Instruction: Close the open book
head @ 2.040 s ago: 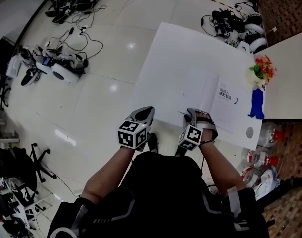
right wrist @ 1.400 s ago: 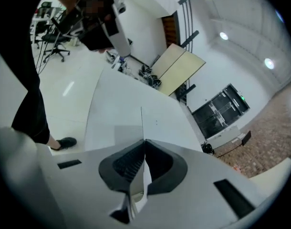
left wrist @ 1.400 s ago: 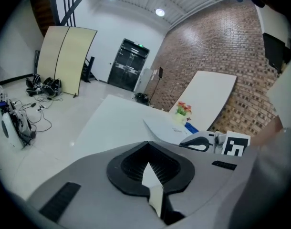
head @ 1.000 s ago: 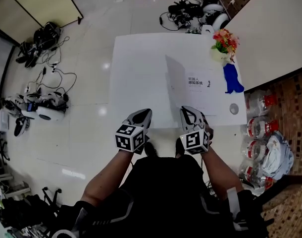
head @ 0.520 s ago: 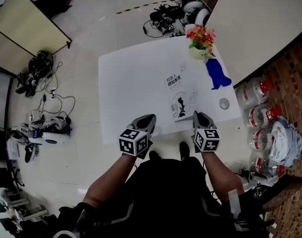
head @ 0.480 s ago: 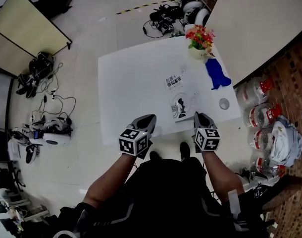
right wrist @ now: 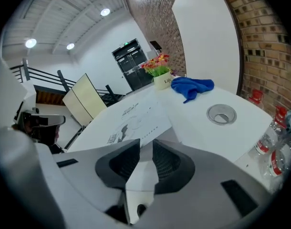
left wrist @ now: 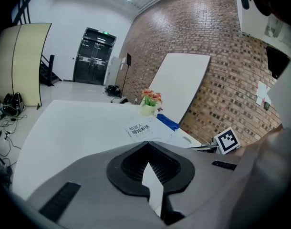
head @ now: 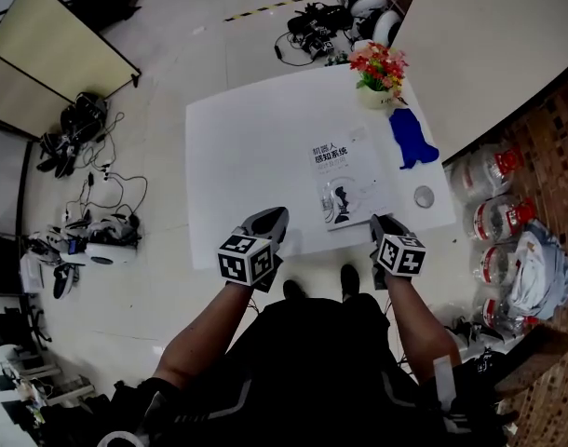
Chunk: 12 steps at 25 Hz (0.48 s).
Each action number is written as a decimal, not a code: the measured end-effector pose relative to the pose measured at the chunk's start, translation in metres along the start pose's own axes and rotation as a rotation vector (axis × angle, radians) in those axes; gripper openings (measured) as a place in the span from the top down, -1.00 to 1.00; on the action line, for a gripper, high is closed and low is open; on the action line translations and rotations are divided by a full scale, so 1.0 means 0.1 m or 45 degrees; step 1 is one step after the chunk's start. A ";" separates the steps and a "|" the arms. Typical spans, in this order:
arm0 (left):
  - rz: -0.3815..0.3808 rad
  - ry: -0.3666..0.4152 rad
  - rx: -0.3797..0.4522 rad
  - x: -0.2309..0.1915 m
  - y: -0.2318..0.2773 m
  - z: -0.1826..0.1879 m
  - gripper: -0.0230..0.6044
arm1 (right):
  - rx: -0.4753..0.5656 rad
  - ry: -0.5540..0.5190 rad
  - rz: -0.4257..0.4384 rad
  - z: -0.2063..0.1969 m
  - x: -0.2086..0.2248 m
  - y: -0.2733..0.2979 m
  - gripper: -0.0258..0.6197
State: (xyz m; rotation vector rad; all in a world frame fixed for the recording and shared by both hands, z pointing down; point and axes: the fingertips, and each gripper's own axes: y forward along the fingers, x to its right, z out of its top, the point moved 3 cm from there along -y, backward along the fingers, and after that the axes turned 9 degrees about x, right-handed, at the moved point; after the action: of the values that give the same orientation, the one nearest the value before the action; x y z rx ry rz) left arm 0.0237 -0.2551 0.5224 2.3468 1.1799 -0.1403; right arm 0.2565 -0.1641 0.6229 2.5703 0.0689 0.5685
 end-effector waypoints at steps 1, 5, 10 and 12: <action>0.003 -0.004 0.004 0.00 0.00 0.00 0.95 | -0.008 -0.007 -0.017 0.00 0.04 -0.03 0.79; 0.020 -0.022 0.044 -0.01 -0.05 0.04 0.95 | 0.019 -0.072 -0.061 0.14 0.15 -0.16 0.79; 0.037 -0.049 0.155 0.06 -0.16 0.22 0.95 | 0.157 -0.225 0.187 0.76 -0.24 -0.17 0.79; 0.053 -0.061 0.213 0.12 -0.26 0.32 0.95 | 0.216 -0.319 0.306 1.03 -0.47 -0.20 0.79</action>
State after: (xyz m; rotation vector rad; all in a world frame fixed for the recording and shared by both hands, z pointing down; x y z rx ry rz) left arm 0.0150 -0.2492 0.4808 2.4961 1.1352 -0.2895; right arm 0.2562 -0.2017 0.5146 2.8157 -0.2931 0.3319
